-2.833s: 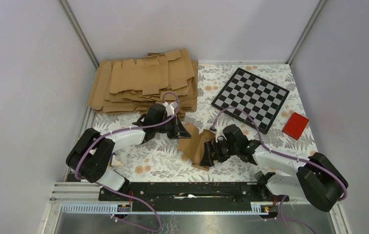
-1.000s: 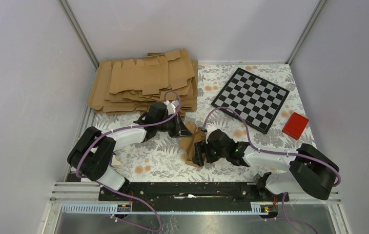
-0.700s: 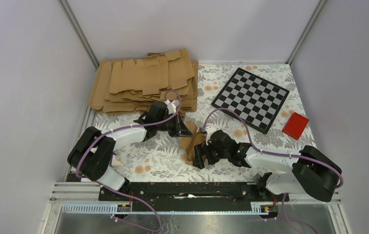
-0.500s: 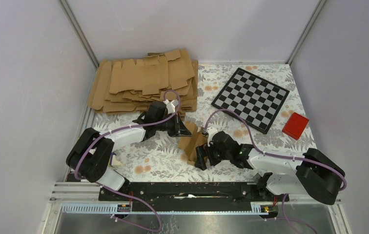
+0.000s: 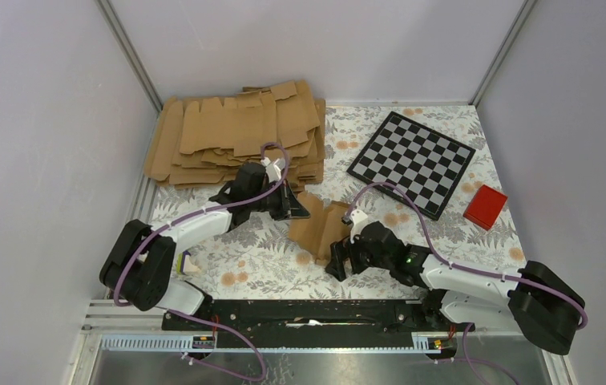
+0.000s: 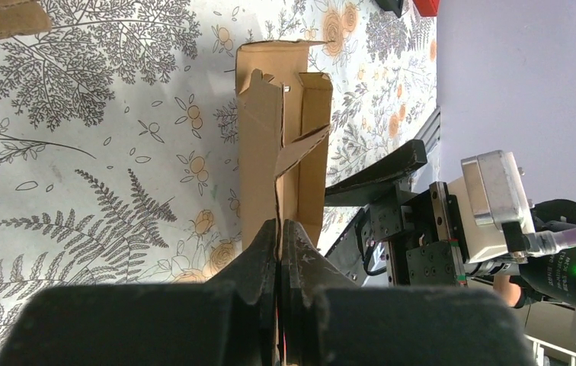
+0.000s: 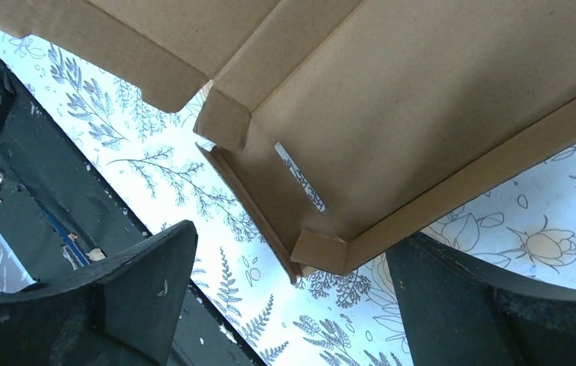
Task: Fold the paper box
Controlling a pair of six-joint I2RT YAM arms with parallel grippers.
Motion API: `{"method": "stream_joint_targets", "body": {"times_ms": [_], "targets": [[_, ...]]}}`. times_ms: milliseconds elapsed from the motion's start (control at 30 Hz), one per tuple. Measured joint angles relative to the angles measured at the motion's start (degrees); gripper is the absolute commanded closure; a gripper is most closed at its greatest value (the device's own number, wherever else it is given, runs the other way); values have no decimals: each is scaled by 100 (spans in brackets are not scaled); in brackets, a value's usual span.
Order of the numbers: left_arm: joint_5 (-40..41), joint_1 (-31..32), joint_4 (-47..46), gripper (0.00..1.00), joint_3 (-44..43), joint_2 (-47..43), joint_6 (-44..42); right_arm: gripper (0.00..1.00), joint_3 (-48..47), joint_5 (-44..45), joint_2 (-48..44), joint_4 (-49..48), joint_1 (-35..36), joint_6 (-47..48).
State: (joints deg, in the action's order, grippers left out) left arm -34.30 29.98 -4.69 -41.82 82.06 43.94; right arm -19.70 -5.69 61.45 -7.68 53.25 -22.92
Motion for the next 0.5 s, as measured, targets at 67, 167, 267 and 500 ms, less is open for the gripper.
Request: {"method": "stream_joint_targets", "body": {"times_ms": [67,167,267,500], "targets": [[-7,0,94,100,-66,0,-11,0,39,9,0,-162,9,42],[-24,-4,221,100,-251,0,-37,0,39,140,24,-286,42,153],[7,-4,275,100,-391,-22,-133,0,22,396,31,-319,50,199],[817,166,483,100,-352,-442,-487,0,-385,1554,-291,50,68,-267]]}}
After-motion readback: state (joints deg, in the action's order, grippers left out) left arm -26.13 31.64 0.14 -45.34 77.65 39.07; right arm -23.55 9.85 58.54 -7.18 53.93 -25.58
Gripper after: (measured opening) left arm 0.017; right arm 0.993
